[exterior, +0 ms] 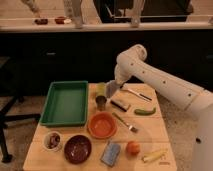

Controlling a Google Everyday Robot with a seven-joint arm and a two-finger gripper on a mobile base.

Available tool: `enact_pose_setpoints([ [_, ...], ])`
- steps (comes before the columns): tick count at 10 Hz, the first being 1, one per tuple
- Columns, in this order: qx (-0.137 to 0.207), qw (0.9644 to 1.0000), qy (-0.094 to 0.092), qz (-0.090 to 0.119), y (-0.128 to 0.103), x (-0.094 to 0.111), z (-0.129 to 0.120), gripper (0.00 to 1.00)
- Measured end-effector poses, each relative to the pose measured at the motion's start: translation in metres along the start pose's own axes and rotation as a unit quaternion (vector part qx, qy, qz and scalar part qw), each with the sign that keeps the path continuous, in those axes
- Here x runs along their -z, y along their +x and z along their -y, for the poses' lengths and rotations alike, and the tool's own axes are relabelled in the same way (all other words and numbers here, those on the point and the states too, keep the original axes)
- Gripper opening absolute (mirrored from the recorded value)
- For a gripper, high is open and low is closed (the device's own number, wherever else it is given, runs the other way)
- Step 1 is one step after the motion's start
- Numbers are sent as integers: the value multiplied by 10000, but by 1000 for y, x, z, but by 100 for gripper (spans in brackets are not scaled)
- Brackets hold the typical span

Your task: Place towel in plastic cup

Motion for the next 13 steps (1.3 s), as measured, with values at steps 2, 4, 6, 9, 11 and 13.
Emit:
enact_pose_setpoints([
  [2,-49,10000,55,-11,1,1,0,0],
  [4,-57,10000,54,-15,2,1,-1,0],
  [6,-55,10000,55,-14,2,1,-1,0],
  [9,52,9998,196,-35,-7,-4,14,0],
  [11,133,9994,297,-69,-12,-10,25,0],
  [13,283,9986,396,-212,-14,-17,29,0],
])
